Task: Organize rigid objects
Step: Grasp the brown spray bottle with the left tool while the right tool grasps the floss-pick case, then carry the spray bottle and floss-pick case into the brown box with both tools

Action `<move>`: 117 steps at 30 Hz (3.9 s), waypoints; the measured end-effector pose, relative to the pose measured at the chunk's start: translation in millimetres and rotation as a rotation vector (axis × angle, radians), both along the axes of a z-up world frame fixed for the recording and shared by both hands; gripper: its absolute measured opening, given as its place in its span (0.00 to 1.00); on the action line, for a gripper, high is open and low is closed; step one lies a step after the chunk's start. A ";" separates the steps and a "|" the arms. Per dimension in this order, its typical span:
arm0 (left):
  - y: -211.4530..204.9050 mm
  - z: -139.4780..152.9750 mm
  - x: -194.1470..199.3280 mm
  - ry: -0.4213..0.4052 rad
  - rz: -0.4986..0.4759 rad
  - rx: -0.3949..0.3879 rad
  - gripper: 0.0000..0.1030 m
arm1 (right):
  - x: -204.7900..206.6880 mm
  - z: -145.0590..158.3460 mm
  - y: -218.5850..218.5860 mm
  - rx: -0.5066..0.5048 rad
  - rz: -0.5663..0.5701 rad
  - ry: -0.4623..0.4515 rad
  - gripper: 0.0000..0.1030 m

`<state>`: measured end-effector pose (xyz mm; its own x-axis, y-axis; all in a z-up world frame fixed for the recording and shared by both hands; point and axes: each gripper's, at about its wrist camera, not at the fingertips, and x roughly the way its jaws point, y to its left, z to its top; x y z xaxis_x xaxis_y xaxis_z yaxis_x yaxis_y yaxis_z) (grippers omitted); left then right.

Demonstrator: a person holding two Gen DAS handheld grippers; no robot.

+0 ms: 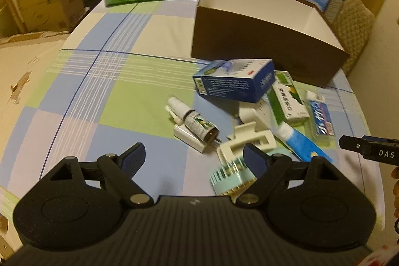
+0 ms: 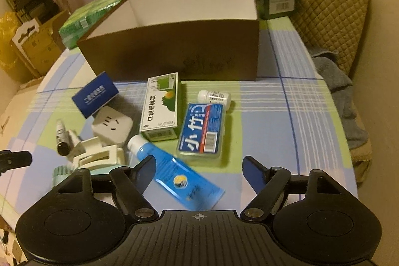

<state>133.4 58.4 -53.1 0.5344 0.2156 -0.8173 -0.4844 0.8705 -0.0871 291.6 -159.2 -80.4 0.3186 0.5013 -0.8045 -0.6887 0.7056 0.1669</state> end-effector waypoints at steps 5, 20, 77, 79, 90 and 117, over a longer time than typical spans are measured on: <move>6.7 -7.3 8.1 0.020 0.066 0.001 0.80 | 18.3 -17.8 20.1 -0.025 0.032 0.015 0.69; 5.1 -22.7 25.0 0.070 0.139 -0.014 0.78 | 54.6 -53.8 21.8 -0.075 0.105 0.063 0.54; 24.5 -26.5 63.2 0.033 0.034 -0.009 0.19 | 66.4 -31.0 -9.1 -0.018 0.075 0.017 0.51; 28.6 -18.9 63.3 0.019 0.016 -0.008 0.19 | 64.5 -22.5 -10.0 -0.009 0.054 0.013 0.51; 47.5 32.3 69.7 -0.100 -0.091 0.021 0.19 | 52.2 18.4 1.2 0.045 -0.011 -0.037 0.51; 88.0 44.6 228.1 -0.185 -0.259 0.062 0.19 | 151.3 62.3 103.5 0.090 -0.029 -0.106 0.51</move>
